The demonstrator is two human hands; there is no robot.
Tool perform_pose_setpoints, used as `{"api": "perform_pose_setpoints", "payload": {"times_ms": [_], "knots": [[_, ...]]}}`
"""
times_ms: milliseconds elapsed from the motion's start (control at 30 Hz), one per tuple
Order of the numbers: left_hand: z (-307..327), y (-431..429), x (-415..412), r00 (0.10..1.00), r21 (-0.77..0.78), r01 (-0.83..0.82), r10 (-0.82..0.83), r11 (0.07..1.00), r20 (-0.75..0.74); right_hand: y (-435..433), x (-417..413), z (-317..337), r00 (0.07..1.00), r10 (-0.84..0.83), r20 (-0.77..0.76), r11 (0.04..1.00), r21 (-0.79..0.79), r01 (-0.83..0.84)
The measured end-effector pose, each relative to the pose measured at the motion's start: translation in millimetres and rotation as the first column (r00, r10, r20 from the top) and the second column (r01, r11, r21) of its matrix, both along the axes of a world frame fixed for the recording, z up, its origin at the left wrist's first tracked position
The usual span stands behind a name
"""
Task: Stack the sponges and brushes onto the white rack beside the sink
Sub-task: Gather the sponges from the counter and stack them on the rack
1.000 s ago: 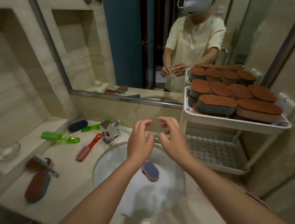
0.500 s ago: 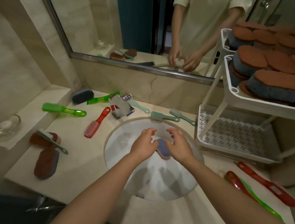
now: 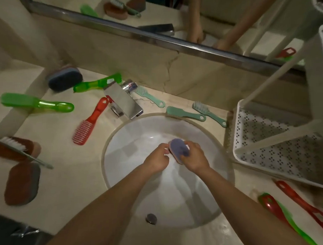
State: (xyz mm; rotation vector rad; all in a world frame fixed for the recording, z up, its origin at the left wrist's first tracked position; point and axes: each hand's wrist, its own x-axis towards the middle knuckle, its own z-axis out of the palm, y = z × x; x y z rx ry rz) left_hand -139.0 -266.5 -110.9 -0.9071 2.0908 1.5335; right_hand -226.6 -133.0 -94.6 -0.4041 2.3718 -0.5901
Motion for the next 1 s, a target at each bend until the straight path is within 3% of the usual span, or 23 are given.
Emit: {"api": "perform_pose_setpoints", "payload": {"times_ms": [67,167,333,467,733,867,1000], "knots": [[-12.7,-0.4,-5.8,0.998,0.075,-0.064,0.062,0.995,0.026,-1.8,-4.4,-11.5,1.000,-0.005,0.020,1.000,0.014,0.005],[-29.4,-1.4,-14.5,0.999,0.066,-0.047,0.046,0.997,0.022,-8.2,-10.7,-27.4,1.000,-0.005,0.031,0.999,0.034,0.004],[-44.4,-1.2,-24.0,0.987,0.089,-0.118,0.127,0.989,-0.095,-14.9,-17.3,-51.7,1.000,0.004,-0.031,0.999,0.042,-0.003],[-55.1,-6.5,-32.1,0.981,0.153,-0.178,0.188,0.972,-0.050,-16.2,-19.6,-68.3,0.997,0.053,-0.057,0.994,0.095,-0.047],[-48.2,-9.9,-37.6,0.991,0.176,-0.117,0.127,0.977,-0.047,-13.0,-17.8,-78.0,0.989,0.144,0.028,0.970,0.192,-0.147],[-45.5,-6.0,-28.8,0.982,0.148,-0.181,0.186,0.972,-0.025,-16.6,-9.4,-63.6,0.998,-0.007,0.062,0.996,0.084,0.001],[-30.5,-5.7,-22.7,0.967,0.115,-0.250,0.242,0.961,0.078,-33.4,-4.2,-33.9,0.917,-0.219,0.333,0.959,-0.102,0.266]]}}
